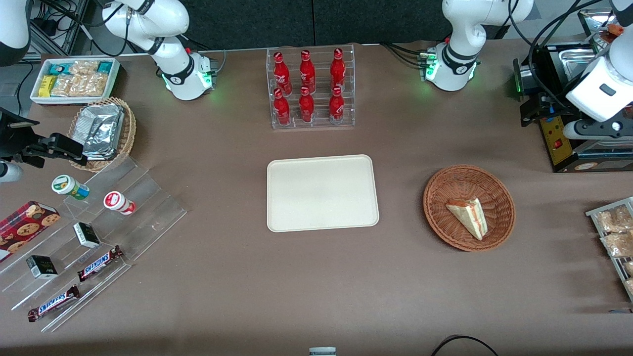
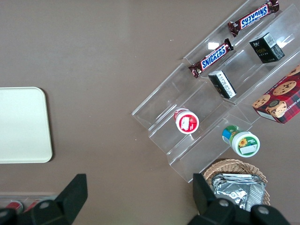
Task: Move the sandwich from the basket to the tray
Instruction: 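Move the left gripper over the wicker basket toward the sandwich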
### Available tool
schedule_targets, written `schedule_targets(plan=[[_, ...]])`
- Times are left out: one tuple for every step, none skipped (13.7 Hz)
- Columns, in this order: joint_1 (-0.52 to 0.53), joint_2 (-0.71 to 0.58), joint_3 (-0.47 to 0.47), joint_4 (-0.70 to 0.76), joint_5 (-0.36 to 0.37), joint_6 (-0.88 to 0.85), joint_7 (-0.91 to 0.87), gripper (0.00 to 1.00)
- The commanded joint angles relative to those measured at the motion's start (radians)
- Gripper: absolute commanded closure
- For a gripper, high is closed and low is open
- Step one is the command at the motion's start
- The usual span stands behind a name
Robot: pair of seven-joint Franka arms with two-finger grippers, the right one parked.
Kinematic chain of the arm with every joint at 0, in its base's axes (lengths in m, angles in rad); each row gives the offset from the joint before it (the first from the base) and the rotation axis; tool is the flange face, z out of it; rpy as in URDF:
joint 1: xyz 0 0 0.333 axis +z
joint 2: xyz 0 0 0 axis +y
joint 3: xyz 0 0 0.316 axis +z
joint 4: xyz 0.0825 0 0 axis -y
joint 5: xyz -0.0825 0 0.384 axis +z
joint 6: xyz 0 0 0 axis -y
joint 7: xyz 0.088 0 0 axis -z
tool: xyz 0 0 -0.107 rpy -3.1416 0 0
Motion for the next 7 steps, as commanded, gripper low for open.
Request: schedule_targets(plan=[[0.003, 0.011, 0.003, 0.021, -0.013, -0.038, 0.021, 0.00], [0.003, 0.014, 0.003, 0.022, -0.013, -0.037, 0.021, 0.00], [0.003, 0.017, 0.003, 0.015, -0.010, -0.025, 0.003, 0.00], [0.006, 0.016, 0.004, -0.013, -0.008, -0.006, 0.003, 0.00], [0.010, 0.011, 0.007, -0.060, -0.008, 0.047, 0.001, 0.00], [0.010, 0.010, 0.010, -0.108, -0.007, 0.091, -0.002, 0.00], [0.012, 0.013, 0.010, -0.148, -0.005, 0.145, -0.035, 0.00]])
